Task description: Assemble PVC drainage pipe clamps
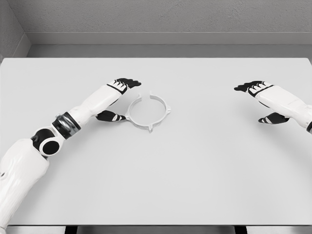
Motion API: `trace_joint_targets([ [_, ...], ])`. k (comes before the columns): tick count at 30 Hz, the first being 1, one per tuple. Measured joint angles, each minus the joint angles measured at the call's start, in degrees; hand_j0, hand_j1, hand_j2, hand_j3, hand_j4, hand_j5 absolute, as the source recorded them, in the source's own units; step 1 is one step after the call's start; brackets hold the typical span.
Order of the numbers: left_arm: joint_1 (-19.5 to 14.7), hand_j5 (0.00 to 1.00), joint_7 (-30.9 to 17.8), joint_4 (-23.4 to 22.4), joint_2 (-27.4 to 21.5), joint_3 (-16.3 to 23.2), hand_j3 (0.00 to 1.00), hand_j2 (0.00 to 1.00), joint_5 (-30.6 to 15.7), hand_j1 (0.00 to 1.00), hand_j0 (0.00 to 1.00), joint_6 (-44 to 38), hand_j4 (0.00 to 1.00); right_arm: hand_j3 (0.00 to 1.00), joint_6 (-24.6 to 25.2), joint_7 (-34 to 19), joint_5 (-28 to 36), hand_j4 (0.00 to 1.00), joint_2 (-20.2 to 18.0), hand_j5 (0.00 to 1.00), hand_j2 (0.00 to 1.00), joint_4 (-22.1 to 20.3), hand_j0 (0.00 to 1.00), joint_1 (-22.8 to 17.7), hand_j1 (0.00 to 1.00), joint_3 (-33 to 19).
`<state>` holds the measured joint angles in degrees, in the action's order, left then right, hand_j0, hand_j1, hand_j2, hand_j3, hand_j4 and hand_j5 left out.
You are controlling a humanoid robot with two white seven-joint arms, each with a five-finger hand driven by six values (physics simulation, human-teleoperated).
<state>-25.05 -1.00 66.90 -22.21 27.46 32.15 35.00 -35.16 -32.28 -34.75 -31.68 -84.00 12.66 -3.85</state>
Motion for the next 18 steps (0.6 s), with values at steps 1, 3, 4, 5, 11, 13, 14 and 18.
trace_joint_targets([
  [1,0.0,1.0,0.0,-0.04,0.02,0.0,1.0,1.0,0.01,1.0,1.0,0.0,1.0,1.0,0.0,0.0,0.0,1.0,0.0,1.0,1.0,0.0,1.0,0.0,1.0,0.0],
  [3,0.0,1.0,0.0,-0.08,0.05,0.0,1.0,1.0,0.02,1.0,1.0,0.0,1.0,1.0,0.0,0.0,0.0,1.0,0.0,1.0,1.0,0.0,1.0,0.0,1.0,0.0],
  [4,0.0,1.0,0.0,-0.12,0.06,0.0,1.0,1.0,0.02,1.0,1.0,0.0,1.0,1.0,0.0,0.0,0.0,1.0,0.0,1.0,1.0,0.0,1.0,0.0,1.0,0.0],
  [5,0.0,1.0,0.0,-0.15,0.06,0.0,1.0,1.0,0.03,1.0,1.0,0.0,1.0,1.0,0.0,0.0,0.0,1.0,0.0,1.0,1.0,0.0,1.0,0.0,1.0,0.0],
  [11,0.0,1.0,0.0,-0.28,0.2,0.06,1.0,1.0,0.1,1.0,1.0,0.0,1.0,1.0,0.0,0.0,0.0,1.0,0.0,1.0,1.0,0.0,1.0,0.0,1.0,0.0],
  [13,0.0,1.0,0.0,-0.3,0.34,0.06,1.0,1.0,0.11,1.0,1.0,0.0,1.0,1.0,0.0,0.0,0.0,1.0,0.0,1.0,1.0,0.0,1.0,0.0,1.0,0.0],
  [14,0.0,1.0,0.0,-0.3,0.44,0.07,1.0,1.0,0.11,1.0,1.0,0.0,1.0,1.0,0.0,0.0,0.0,1.0,0.0,1.0,1.0,0.0,1.0,0.0,1.0,0.0],
  [18,0.0,1.0,0.0,-0.31,1.05,0.09,1.0,1.0,0.14,1.0,1.0,0.0,1.0,1.0,0.0,0.0,0.0,1.0,0.0,1.0,1.0,0.0,1.0,0.0,1.0,0.0],
])
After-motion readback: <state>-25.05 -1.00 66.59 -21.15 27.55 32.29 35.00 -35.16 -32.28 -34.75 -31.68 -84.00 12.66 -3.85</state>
